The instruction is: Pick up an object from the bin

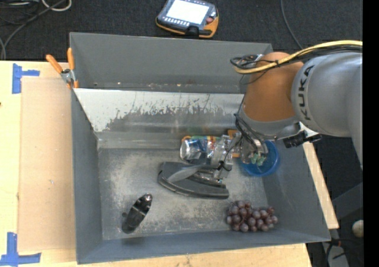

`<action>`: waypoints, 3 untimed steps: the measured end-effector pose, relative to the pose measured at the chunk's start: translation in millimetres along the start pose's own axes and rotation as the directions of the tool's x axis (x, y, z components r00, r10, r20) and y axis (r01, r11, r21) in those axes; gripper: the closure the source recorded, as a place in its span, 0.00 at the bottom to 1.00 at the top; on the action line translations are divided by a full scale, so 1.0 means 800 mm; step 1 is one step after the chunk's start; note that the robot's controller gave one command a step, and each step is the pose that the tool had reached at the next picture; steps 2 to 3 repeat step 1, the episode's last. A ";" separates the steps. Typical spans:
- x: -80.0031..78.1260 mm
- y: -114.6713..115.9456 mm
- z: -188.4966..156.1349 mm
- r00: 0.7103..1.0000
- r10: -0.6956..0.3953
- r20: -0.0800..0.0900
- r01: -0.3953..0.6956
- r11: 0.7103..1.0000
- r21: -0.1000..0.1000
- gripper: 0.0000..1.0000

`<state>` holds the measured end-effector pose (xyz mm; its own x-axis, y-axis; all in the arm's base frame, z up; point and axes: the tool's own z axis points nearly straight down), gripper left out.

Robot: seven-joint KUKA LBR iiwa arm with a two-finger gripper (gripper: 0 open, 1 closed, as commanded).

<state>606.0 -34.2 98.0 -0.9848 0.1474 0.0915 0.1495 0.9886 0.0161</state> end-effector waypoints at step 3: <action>0.001 0.003 -0.013 1.000 0.011 0.003 -0.011 1.000 -0.002 1.00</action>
Offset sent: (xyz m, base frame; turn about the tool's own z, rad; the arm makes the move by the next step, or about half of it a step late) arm 0.0013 0.0233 -0.0280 -0.0123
